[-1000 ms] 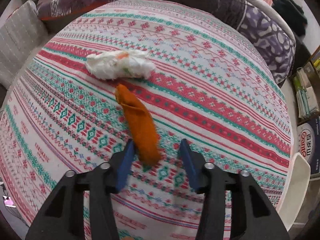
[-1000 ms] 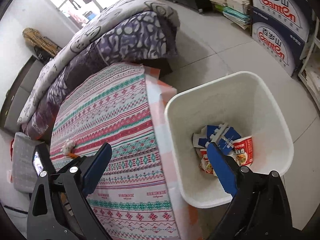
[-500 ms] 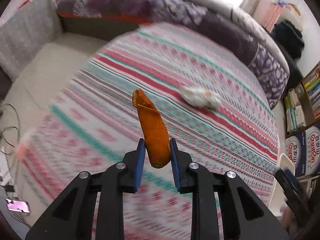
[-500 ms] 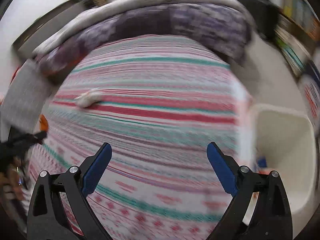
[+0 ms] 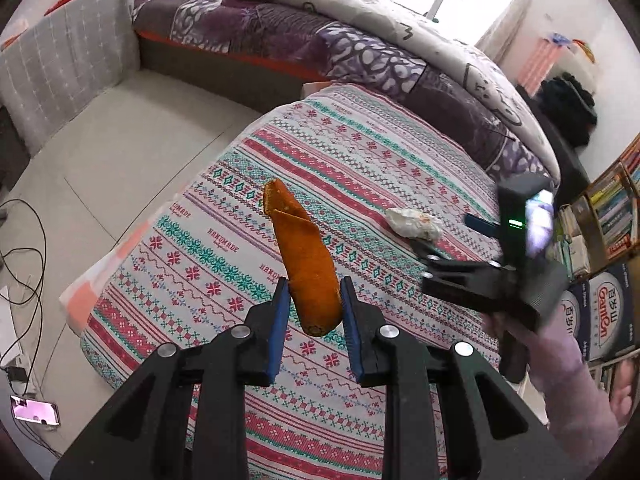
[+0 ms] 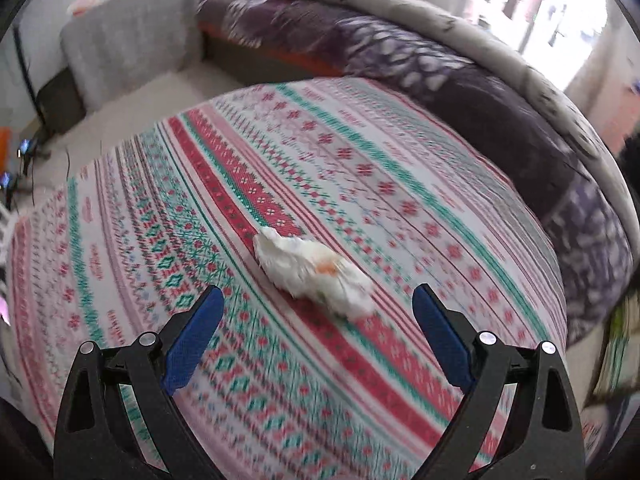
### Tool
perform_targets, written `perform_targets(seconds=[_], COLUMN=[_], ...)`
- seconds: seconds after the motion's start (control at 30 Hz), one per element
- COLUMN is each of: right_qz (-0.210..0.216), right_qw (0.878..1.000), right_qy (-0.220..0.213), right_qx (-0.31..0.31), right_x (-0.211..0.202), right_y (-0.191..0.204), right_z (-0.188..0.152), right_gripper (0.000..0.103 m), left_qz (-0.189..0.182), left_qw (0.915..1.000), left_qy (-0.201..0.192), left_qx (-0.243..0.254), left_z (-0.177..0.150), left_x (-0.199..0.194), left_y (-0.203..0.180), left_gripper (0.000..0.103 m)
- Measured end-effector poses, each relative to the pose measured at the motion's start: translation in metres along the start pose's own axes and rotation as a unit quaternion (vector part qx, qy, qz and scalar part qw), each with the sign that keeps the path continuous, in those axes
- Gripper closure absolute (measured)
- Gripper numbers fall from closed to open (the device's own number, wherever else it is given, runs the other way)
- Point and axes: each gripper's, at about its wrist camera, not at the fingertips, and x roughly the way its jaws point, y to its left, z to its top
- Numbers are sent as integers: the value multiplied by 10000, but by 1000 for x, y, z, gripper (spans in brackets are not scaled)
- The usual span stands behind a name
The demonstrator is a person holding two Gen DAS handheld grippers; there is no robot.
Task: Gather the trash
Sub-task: 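Grasp the white tissue with the right tool while the left tool holds the orange strip, then carry the tissue over the white bin and open the right tool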
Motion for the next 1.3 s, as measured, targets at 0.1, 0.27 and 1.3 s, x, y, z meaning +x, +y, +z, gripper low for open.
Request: perform_targets(seconds=[0.1,0.27,1.3], right_qz=[7,103,437], right_qw=[9997,9991,9710], right_qy=[128,390,56], right_qx=[-208,-107,2351], right_x=[18,38,-114], right_y=[3,4,25], right_z=[5,6,-114], right_gripper=[17,41,53], left_qz=[39,62,158], left_qw=[9999,9997,9995], left_qy=[38,168,-183], left_qx=[-85,-171,-225], left_z=[0,-1,-3], left_x=[3,12,-7], left_y=[5,10,17], left_gripper=[77,77,77])
